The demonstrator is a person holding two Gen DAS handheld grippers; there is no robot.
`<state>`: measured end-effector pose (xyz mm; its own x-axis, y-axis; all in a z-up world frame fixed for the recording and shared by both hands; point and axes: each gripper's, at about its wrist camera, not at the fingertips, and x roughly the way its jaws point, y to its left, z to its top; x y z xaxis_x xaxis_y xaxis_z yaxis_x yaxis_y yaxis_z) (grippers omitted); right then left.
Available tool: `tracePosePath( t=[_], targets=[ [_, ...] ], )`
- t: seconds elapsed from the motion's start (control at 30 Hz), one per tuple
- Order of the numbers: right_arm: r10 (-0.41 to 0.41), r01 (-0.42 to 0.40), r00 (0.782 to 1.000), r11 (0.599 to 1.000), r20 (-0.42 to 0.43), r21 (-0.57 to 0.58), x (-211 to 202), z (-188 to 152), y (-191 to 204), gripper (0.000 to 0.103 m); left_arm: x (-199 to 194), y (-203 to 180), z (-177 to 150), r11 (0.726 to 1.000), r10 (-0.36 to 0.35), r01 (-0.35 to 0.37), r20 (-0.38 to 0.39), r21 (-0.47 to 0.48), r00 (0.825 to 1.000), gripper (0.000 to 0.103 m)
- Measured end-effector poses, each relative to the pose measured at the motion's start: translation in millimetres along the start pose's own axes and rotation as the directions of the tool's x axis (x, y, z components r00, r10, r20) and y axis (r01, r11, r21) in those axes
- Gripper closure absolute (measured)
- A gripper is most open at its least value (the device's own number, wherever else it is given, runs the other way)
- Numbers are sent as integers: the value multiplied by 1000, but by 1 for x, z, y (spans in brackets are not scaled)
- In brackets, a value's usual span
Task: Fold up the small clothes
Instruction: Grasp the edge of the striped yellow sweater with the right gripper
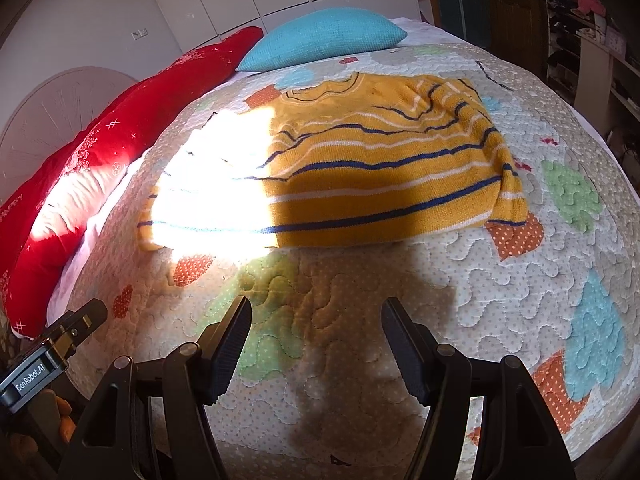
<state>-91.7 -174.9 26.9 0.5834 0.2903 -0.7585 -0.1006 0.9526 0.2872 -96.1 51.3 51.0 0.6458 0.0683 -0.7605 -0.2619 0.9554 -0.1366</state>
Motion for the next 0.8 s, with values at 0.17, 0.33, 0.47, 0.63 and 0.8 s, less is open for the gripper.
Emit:
tracePosePath(
  t=[0.17, 0.33, 0.47, 0.63, 0.8],
  targets=[
    [9, -8, 1000, 998, 16, -65, 4, 22, 17, 31, 9, 12, 5, 1000, 6, -6, -15, -29, 1000, 0],
    [31, -31, 1000, 990, -2, -135, 18, 44, 45, 30, 19, 28, 8, 998, 12, -15, -37, -63, 999, 0],
    [76, -81, 997, 975, -31, -207, 32, 61, 78, 30, 19, 44, 12, 995, 19, -22, -34, -97, 999, 0],
    [78, -98, 995, 924, -69, -370, 64, 75, 135, 29, 18, 67, 17, 989, 34, -38, -30, -140, 999, 0],
    [32, -94, 991, 865, -132, -492, 114, 74, 182, 29, 18, 90, 16, 984, 46, -51, -33, -173, 998, 0]
  ],
)
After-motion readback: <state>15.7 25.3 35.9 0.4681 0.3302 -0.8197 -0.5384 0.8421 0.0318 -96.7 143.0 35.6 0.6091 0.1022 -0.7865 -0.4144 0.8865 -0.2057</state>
